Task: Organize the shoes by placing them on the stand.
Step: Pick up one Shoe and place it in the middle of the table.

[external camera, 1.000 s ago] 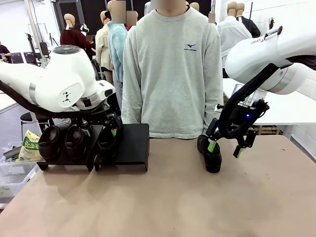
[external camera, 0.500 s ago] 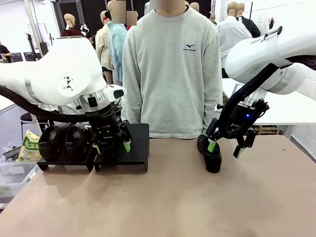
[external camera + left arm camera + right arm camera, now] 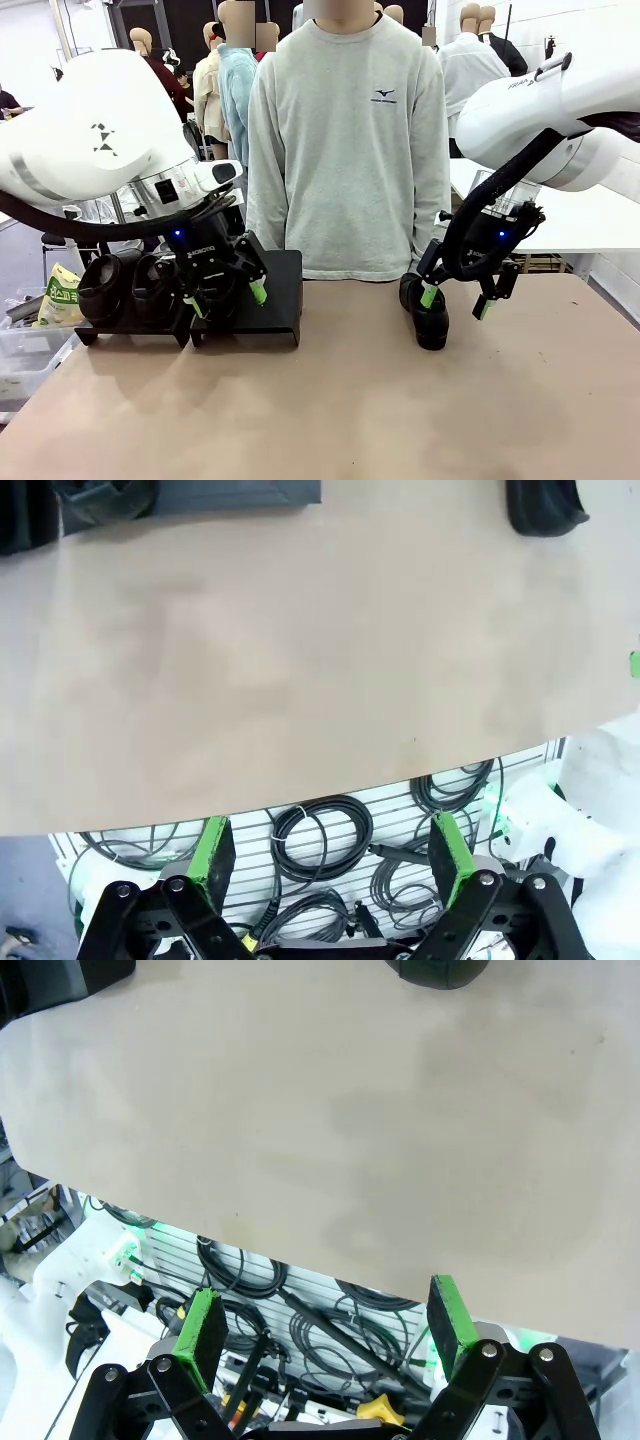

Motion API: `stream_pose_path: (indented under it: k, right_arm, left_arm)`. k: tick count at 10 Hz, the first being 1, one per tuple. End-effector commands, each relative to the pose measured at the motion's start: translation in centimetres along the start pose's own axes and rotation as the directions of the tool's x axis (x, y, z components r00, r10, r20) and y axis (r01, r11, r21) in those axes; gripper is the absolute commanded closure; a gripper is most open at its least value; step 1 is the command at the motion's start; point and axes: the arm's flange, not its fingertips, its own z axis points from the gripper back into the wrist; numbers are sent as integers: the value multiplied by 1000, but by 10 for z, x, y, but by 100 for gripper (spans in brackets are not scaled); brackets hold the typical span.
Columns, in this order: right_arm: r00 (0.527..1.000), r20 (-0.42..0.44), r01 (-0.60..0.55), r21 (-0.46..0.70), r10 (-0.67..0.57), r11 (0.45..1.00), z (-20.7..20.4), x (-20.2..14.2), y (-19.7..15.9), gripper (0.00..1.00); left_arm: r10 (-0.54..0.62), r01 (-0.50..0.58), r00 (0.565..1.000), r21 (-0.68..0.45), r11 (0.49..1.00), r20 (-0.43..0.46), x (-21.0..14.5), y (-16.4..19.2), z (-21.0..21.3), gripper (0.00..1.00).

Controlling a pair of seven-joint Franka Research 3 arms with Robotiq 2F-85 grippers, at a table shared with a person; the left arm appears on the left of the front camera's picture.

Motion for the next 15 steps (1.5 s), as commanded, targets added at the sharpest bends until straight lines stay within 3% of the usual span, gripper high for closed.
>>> stream_pose_path:
  k: [1, 2, 7, 9, 11, 15]
  right_arm:
    - [1000, -8, 16, -24, -17, 1000, 2, -1, 0, 0]
    - [1000, -8, 16, -24, -17, 1000, 2, -1, 0, 0]
    - [1000, 0, 0, 0, 0, 1000, 0, 0, 0, 0]
    - [998, 47, 46, -99, -41, 994, 13, 30, 13, 0]
    - [998, 51, 48, -150, -41, 988, 26, 80, 25, 0]
    - [994, 15, 112, -188, -111, 976, -21, 184, 43, 0]
  left_arm:
    - [-40, 41, 999, 39, 998, -21, 8, 18, 1, 0]
    - [0, 0, 1000, 0, 1000, 0, 0, 0, 0, 0]
    - [0, 0, 1000, 0, 1000, 0, 0, 0, 0, 0]
    - [0, 0, 1000, 0, 1000, 0, 0, 0, 0, 0]
    - [0, 0, 1000, 0, 1000, 0, 0, 0, 0, 0]
    - [0, 0, 1000, 0, 1000, 0, 0, 0, 0, 0]
